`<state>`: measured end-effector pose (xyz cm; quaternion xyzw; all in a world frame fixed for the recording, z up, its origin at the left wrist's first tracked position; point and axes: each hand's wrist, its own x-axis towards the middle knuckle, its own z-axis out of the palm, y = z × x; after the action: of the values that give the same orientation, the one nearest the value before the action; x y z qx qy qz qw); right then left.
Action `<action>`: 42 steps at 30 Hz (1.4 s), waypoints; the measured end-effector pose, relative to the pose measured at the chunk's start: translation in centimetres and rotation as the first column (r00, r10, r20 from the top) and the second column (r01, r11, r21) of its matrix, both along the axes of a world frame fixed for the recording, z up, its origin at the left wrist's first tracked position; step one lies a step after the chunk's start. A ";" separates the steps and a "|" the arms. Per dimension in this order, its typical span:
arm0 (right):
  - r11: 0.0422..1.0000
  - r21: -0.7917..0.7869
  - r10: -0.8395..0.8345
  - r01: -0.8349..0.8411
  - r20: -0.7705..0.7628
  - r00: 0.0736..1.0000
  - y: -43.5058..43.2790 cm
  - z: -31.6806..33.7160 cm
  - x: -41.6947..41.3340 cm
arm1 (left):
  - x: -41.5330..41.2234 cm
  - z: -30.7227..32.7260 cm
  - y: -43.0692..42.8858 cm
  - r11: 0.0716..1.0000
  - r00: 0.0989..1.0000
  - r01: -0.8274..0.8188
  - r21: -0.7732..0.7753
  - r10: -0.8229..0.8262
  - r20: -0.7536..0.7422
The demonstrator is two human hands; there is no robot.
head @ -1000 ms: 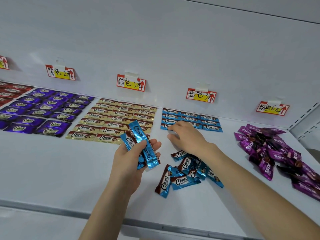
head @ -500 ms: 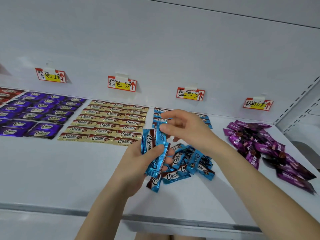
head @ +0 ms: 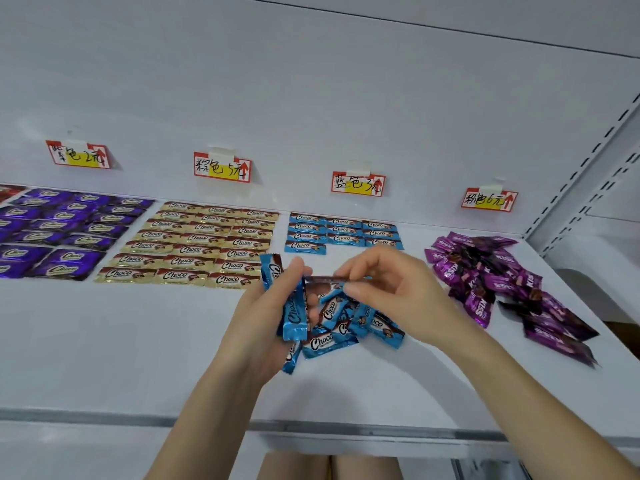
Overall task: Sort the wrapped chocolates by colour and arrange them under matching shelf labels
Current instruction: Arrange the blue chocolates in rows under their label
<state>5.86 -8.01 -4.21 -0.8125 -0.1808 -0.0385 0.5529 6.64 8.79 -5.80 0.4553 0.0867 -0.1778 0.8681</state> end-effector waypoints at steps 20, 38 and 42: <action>0.953 -0.276 -0.131 0.129 0.009 0.991 -0.4 -0.4 1.3 | 1.1 -0.7 -1.5 0.940 0.990 -0.015 0.340 -0.034 0.136; 0.809 -0.170 -0.585 0.563 -0.130 0.801 -3.8 -5.4 10.5 | 2.8 -1.5 -0.2 0.980 0.980 -0.198 0.002 0.198 -0.036; 0.657 -0.565 -0.589 0.499 0.028 0.807 -5.0 -6.2 10.2 | 2.8 -1.8 0.0 0.977 0.978 -0.210 0.030 0.210 0.007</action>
<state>16.02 -12.97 -10.37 -0.9518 0.1126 -0.0850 0.2723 9.48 8.74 -7.62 0.4572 0.1352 -0.0827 0.8751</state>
